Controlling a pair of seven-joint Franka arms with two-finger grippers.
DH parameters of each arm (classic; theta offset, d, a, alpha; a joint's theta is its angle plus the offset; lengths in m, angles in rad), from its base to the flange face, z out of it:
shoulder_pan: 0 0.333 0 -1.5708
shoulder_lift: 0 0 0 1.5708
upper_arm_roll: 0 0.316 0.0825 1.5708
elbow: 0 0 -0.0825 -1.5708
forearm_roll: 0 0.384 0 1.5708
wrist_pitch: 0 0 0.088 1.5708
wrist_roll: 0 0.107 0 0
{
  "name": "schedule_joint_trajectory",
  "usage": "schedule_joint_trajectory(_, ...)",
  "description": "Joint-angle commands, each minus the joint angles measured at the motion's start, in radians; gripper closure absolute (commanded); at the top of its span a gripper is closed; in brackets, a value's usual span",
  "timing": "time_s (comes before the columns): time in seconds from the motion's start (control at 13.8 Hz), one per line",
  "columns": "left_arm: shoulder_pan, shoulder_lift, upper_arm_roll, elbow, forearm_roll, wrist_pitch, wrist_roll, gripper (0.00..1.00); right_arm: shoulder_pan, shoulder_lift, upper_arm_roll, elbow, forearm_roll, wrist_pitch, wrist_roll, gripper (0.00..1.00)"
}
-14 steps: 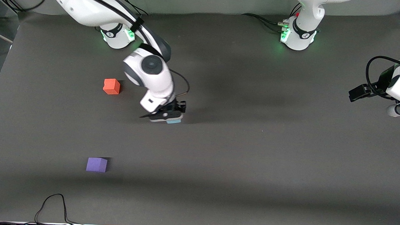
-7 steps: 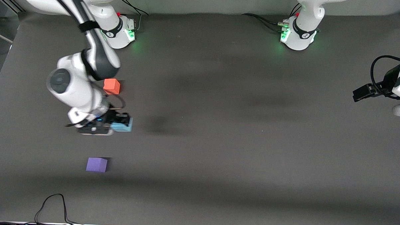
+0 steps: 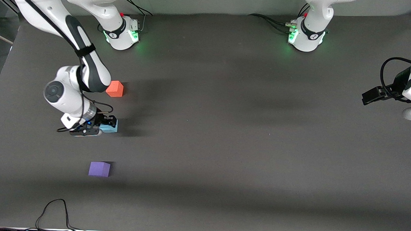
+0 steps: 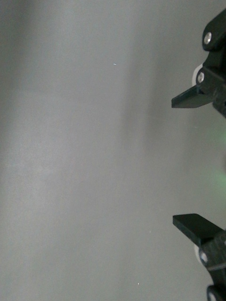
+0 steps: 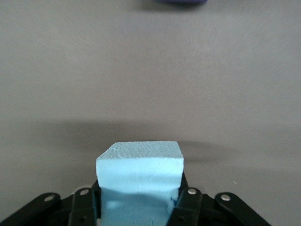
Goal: Place blue block between orange and purple blocks
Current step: 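Carry the blue block with the right gripper toward the orange block, then lower the blue block between orange and purple blocks, open the right gripper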
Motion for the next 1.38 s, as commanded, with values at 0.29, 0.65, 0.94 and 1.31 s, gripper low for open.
schedule_joint_trajectory(0.29,0.01,-0.002,-0.004,0.013,-0.006,-0.024,0.08,0.0,-0.002,0.043,-0.031,0.005,0.024,0.029,-0.101,0.98)
schedule_joint_trajectory(0.65,0.008,-0.004,-0.002,0.015,-0.006,-0.005,0.072,0.0,0.0,0.063,-0.031,0.006,0.024,0.052,-0.1,0.96)
schedule_joint_trajectory(0.94,0.01,-0.008,-0.001,0.018,0.003,0.01,0.064,0.0,0.001,0.067,-0.031,0.011,0.026,0.052,-0.089,0.55)
schedule_joint_trajectory(1.31,0.01,-0.013,-0.001,0.016,0.003,0.01,0.054,0.0,0.003,-0.003,-0.031,0.017,0.026,-0.008,-0.083,0.0)
